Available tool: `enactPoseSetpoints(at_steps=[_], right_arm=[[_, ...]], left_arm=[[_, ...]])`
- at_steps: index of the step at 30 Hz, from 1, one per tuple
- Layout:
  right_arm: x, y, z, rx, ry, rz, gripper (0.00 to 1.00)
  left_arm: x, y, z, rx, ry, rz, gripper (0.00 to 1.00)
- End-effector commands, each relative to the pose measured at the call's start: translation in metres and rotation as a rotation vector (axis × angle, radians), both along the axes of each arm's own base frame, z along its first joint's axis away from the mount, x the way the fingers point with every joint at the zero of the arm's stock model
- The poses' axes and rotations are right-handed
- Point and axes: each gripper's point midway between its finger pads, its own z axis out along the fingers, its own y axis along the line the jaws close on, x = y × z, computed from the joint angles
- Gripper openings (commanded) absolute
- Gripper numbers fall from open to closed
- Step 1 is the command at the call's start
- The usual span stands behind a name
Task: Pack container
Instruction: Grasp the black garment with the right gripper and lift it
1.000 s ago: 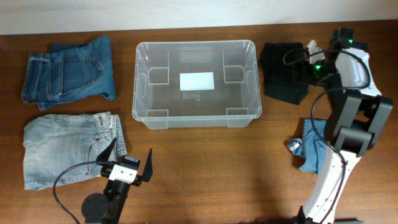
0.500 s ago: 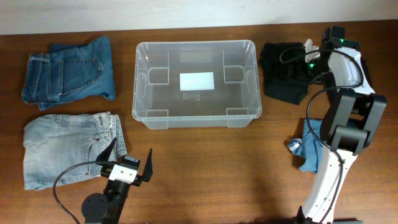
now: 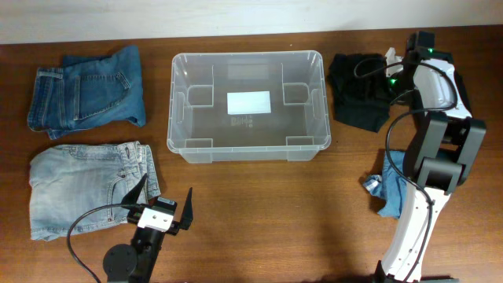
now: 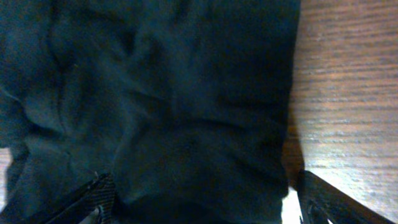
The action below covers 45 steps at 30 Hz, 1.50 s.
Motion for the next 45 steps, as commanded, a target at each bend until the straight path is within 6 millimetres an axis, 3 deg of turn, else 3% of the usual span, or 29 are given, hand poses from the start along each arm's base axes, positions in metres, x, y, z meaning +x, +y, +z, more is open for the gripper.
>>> enactPoseSetpoints(at_steps=[1, 8, 13, 18, 21, 25, 28, 31, 37, 40, 43, 45], right_arm=[[-0.019, 0.001, -0.04, -0.044, 0.122, -0.01, 0.87], [-0.015, 0.018, -0.04, -0.073, 0.125, 0.029, 0.87], [-0.017, 0.02, -0.04, -0.066, 0.133, 0.031, 0.84], [-0.018, 0.022, -0.04, -0.053, 0.133, 0.033, 0.5], [-0.018, 0.029, -0.039, -0.005, 0.131, 0.031, 0.36], [-0.018, 0.017, -0.035, 0.027, 0.148, -0.126, 0.1], [-0.017, 0.022, -0.023, 0.126, 0.14, -0.147, 0.08], [-0.014, 0.03, -0.001, 0.294, 0.119, -0.158, 0.07], [-0.006, 0.028, 0.064, 0.599, 0.031, -0.188, 0.04], [-0.003, 0.027, 0.106, 0.699, -0.021, -0.186, 0.04], [-0.003, 0.033, 0.168, 0.783, -0.102, -0.154, 0.04], [-0.007, 0.038, 0.198, 0.796, -0.141, -0.132, 0.04]], left_arm=[[0.0, 0.001, -0.001, 0.011, 0.001, 0.004, 0.99], [0.0, 0.001, -0.001, 0.011, 0.0, 0.004, 0.99], [0.0, 0.001, -0.001, 0.011, 0.001, 0.004, 0.99], [0.0, 0.001, -0.001, 0.011, 0.001, 0.004, 0.99], [0.0, 0.001, -0.001, 0.011, 0.0, 0.004, 0.99], [0.0, 0.001, -0.001, 0.011, 0.0, 0.004, 0.99], [0.0, 0.001, -0.001, 0.011, 0.001, 0.004, 0.99], [0.0, 0.001, -0.001, 0.011, 0.0, 0.004, 0.99], [0.0, 0.001, -0.001, 0.011, 0.001, 0.004, 0.99], [0.0, 0.001, -0.001, 0.011, 0.001, 0.004, 0.99], [0.0, 0.001, -0.001, 0.011, 0.001, 0.004, 0.99], [0.0, 0.001, -0.001, 0.011, 0.001, 0.004, 0.99]])
